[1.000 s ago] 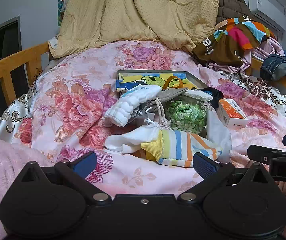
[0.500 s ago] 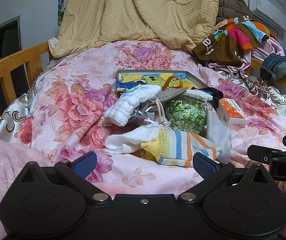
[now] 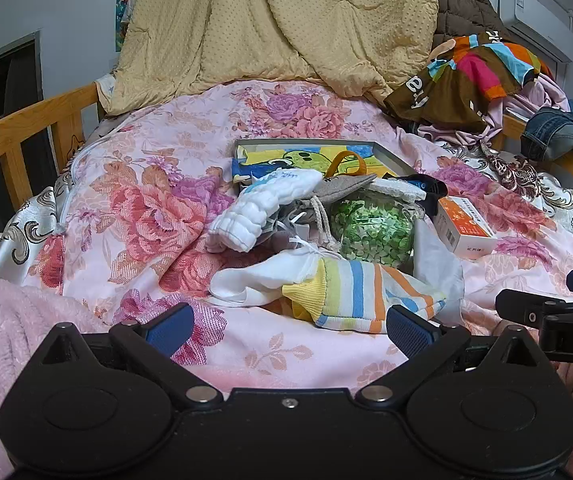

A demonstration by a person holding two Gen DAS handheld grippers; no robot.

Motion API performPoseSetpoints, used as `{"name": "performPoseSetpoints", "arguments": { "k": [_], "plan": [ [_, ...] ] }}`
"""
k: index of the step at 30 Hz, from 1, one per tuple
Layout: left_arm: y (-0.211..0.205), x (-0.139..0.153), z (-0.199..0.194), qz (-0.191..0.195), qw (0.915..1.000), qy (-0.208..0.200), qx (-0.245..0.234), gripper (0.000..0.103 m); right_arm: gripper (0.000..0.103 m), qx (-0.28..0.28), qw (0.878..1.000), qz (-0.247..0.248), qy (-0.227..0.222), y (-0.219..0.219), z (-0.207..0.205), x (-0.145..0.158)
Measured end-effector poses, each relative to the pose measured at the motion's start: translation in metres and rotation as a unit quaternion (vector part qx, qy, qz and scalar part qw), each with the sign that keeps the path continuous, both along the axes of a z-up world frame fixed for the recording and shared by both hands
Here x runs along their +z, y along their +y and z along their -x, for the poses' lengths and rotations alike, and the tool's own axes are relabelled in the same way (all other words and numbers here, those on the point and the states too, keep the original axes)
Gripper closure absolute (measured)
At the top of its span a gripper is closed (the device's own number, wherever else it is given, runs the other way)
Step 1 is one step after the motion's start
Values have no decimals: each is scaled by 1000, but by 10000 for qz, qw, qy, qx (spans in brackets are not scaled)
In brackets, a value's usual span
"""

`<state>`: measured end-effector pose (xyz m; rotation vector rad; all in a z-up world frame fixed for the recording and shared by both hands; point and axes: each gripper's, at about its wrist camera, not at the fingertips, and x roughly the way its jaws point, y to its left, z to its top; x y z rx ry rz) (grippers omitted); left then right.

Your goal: Organize soft objects

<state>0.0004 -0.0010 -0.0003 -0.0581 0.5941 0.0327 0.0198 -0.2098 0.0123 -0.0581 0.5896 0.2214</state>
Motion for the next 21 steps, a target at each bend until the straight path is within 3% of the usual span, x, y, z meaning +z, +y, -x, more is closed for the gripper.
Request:
{"name": "performPoseSetpoints", "arguments": {
  "k": [21],
  "plan": [
    [0,0,0,29,10000,16,-16,1,0,-1,10000,1,1,0,0,0]
  ]
}}
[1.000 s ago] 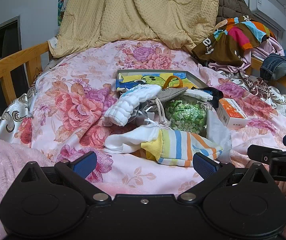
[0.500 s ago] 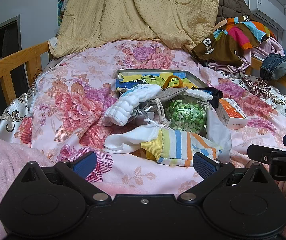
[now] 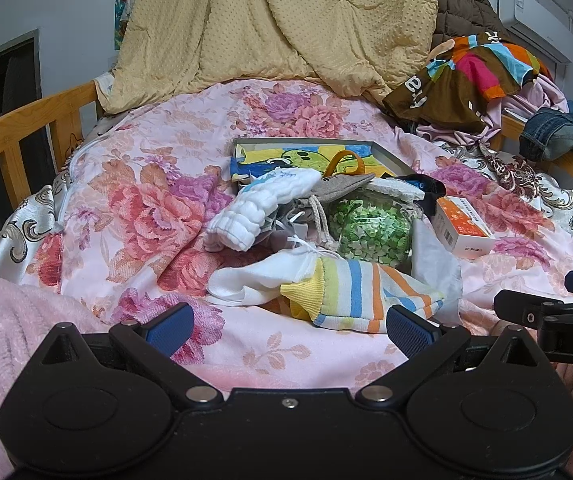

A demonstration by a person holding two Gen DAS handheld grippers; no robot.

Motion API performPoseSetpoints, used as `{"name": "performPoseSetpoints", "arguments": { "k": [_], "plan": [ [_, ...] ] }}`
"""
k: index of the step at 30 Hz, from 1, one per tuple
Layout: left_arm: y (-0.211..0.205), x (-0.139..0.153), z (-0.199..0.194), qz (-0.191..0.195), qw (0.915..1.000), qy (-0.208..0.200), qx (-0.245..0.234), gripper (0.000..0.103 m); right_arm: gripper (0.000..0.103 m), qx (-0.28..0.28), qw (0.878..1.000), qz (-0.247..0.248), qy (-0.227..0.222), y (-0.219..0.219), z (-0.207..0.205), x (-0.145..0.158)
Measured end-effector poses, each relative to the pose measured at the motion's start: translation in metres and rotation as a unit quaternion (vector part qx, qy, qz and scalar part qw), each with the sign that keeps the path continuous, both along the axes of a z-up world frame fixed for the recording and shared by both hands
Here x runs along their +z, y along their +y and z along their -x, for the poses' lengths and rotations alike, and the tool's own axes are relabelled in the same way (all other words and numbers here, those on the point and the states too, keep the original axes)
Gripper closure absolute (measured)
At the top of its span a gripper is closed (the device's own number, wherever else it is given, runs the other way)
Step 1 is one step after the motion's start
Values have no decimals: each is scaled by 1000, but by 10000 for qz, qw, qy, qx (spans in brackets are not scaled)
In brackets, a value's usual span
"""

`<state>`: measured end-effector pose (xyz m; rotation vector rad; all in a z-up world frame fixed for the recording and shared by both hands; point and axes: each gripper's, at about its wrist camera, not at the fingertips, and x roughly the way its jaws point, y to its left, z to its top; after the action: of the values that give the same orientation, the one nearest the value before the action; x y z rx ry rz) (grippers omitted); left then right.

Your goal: Organize soft objects

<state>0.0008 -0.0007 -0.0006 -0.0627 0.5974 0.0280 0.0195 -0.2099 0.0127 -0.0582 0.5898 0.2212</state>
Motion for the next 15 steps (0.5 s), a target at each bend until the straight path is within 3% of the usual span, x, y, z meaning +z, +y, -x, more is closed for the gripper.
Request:
{"name": "performPoseSetpoints", "arguments": {
  "k": [15],
  "plan": [
    [1,-7,0,43,10000,11,-5,1,0,3,10000,7,-4,0,0,0]
  ]
}}
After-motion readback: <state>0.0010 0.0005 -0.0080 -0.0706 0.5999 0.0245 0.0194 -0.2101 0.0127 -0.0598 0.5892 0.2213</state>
